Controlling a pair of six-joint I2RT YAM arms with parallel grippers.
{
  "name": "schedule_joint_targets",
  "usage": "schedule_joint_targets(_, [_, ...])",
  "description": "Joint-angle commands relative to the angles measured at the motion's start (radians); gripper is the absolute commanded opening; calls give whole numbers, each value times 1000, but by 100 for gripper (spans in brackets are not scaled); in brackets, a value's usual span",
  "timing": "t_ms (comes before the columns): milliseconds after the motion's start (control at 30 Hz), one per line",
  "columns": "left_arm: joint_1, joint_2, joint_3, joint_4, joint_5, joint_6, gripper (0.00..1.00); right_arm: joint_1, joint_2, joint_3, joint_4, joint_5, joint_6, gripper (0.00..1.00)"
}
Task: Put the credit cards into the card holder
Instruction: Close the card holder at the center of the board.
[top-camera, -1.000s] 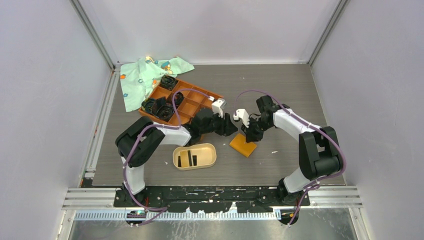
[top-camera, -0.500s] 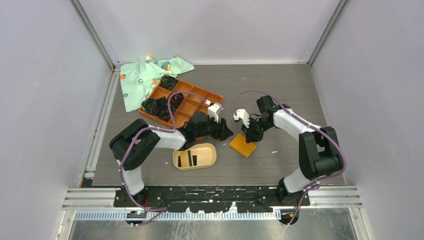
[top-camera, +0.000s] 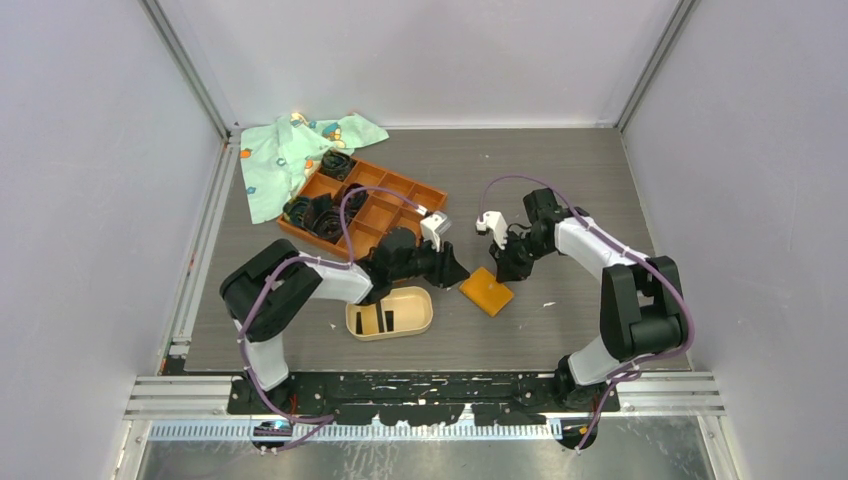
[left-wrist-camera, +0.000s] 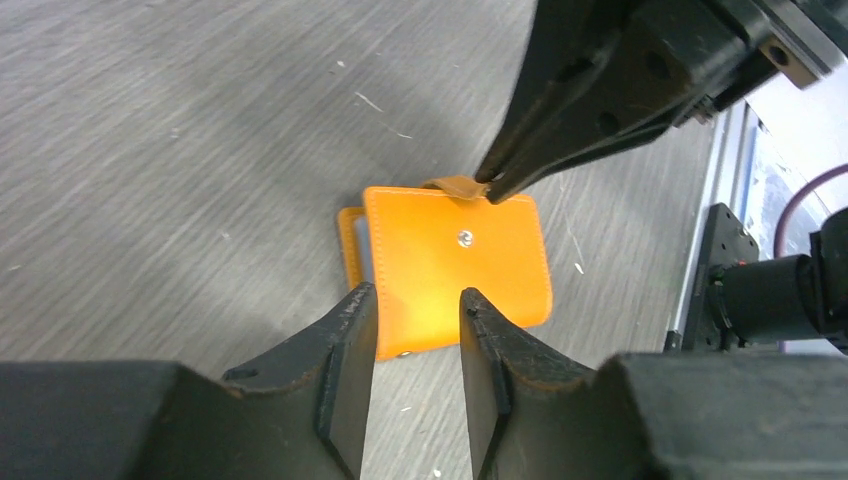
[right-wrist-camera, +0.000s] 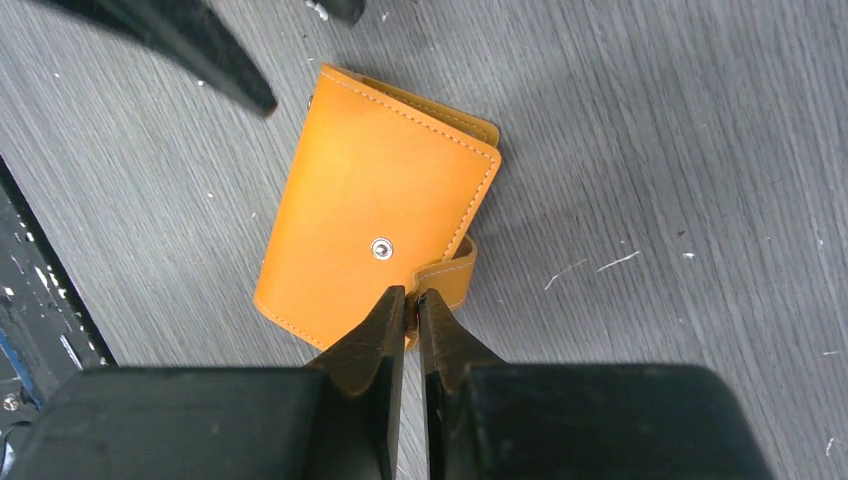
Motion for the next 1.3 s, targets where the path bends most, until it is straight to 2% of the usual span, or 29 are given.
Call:
schedule_joint_targets(0, [-28,19,37,91,19,16,36,-2,-52,14,20,-30,41,16])
schedule_joint_targets(133, [-34,42,36,95,2,22,32,-1,-76,4,66,5,86,28])
schedule_joint_targets(300, [-35,32,28,78,-23,50,28,-8,-133,1,84,40,96,34])
schedule_joint_targets(367, [-36,25,31,47,-37,56,28,-7,-164,-6,48,-5,30,42])
schedule_joint_targets(500, [-39,9,50,-45,-65,68,27,-4,-244,-115,22,-125,-204,63])
schedule_joint_targets(567, [-43,0,49,-70,-89,76,28,1,-274,-170,56,-125,-269,69])
schedule_joint_targets(667, [-51,-20,49,-112,-123,91,28,22,-287,-209,135,-60,-274,69])
schedule_joint_targets(867, [-58,-30,45,-135,-157,110,28,90,-280,-257,328,93,-183,57])
schedule_joint_targets(1067, [-61,-17,49,-126,-155,105,28,132,-259,-271,398,185,-160,56])
schedule_joint_targets(1267, [-62,-1,63,-121,-137,95,28,158,-249,-266,375,208,-199,47])
